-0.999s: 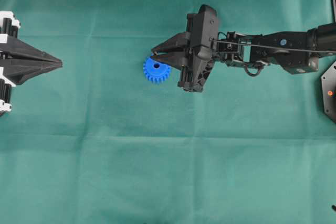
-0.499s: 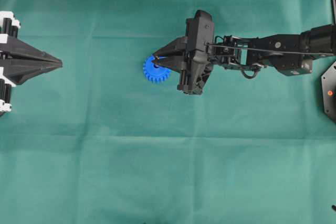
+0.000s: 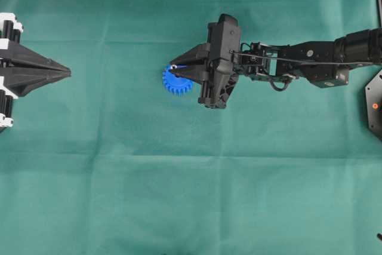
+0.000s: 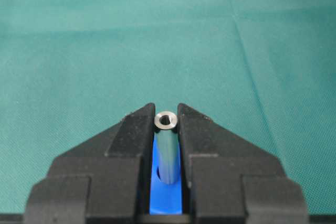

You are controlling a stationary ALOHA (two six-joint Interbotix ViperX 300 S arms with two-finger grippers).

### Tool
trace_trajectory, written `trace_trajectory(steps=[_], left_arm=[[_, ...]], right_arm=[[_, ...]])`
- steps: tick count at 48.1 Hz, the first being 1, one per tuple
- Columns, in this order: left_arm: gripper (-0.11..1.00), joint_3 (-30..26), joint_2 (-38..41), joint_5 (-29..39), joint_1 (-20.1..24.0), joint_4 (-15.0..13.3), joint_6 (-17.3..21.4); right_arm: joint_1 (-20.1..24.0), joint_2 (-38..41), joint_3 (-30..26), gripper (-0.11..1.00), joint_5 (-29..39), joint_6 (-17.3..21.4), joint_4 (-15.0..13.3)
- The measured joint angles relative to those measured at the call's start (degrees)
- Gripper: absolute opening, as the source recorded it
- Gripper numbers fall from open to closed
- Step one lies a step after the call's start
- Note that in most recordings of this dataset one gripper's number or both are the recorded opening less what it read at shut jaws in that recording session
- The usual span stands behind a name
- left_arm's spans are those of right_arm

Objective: Insert the shaft placed at a random location into the center hole of the small gear at another random location.
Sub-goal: 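Lower the shaft with the right gripper into the gear hole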

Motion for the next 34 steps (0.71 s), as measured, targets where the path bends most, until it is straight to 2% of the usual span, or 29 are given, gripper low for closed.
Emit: trace_trajectory(steps=[17,34], left_arm=[[0.00,0.00,0.09,0.09,0.00,0.00,-0.53],[0.00,0.00,0.09,0.09,-0.09,0.00,-0.53]], right_arm=[[-0.09,-4.48,1.49,0.13,0.70,0.00,-0.18],[-0.09,-3.87,1.41,0.13,0.62,0.00,-0.26]])
